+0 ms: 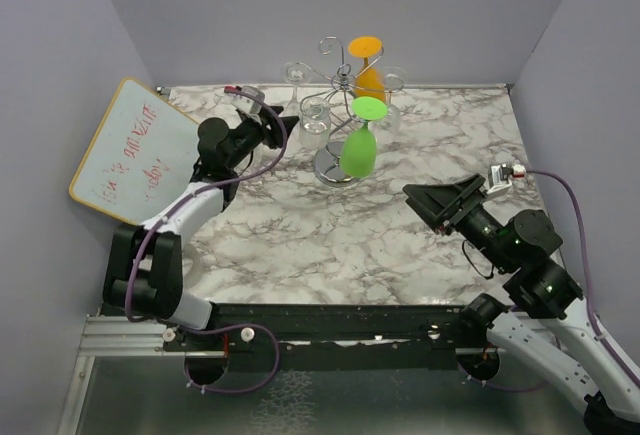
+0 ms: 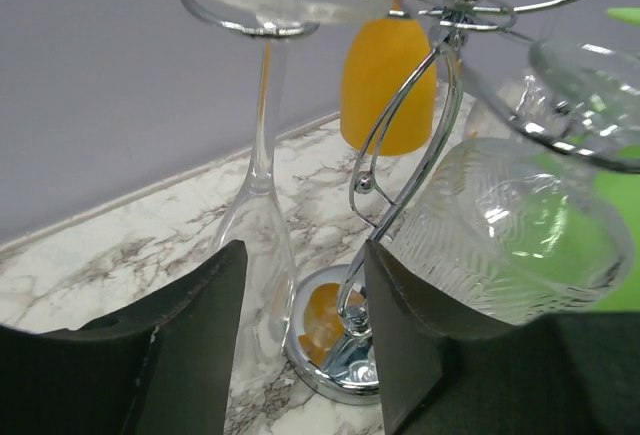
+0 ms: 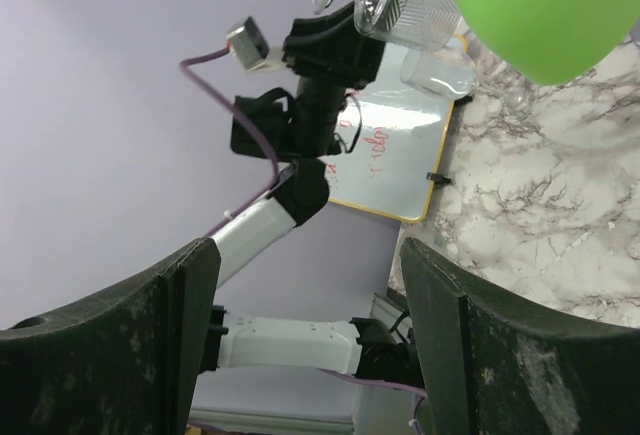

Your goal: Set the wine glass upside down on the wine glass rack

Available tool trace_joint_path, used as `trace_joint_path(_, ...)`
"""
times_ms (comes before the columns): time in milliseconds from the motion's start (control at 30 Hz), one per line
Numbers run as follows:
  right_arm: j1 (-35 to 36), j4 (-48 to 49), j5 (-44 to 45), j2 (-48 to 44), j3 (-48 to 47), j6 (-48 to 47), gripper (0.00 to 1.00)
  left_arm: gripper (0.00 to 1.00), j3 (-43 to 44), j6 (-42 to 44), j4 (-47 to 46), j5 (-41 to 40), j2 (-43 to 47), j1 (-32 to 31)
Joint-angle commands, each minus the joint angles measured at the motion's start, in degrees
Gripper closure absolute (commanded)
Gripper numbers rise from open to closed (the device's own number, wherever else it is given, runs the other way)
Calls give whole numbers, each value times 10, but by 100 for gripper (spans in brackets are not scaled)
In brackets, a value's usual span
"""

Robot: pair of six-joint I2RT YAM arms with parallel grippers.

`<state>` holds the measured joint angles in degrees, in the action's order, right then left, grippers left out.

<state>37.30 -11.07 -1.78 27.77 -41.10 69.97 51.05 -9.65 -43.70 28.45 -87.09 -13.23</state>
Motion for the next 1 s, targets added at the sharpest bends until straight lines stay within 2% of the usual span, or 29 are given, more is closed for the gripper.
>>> trace_joint_path(0, 2, -44, 57, -27, -5, -12, 22, 46, -7, 15, 96, -67, 82, 2)
trace_joint_path(233, 2, -65, 78, -37, -21, -34, 22, 37, 32, 29, 360, -218, 167, 2)
trace_joint_path(433, 3, -74, 69, -20, -25, -39, 22, 36, 74, 34, 530, -248, 216, 2)
trace_joint_path(500, 3, -73, 67, -17, -22, -35, 22, 44, 80, 34, 559, -235, 213, 2)
trace_joint_path(600, 2, -63, 62, -14, -16, -32, 22, 63, 94, 40, 578, -205, 191, 2)
trace_joint_path(667, 2, -59, 56, -12, -14, -30, 22, 68, 104, 37, 584, -204, 172, 2)
trace_joint_path(800, 3, -60, 53, -13, -14, -28, 22, 67, 129, 23, 591, -225, 133, 2)
trace_joint_path(967, 2, -61, 56, -17, -16, -33, 22, 57, 158, 10, 595, -231, 98, 2)
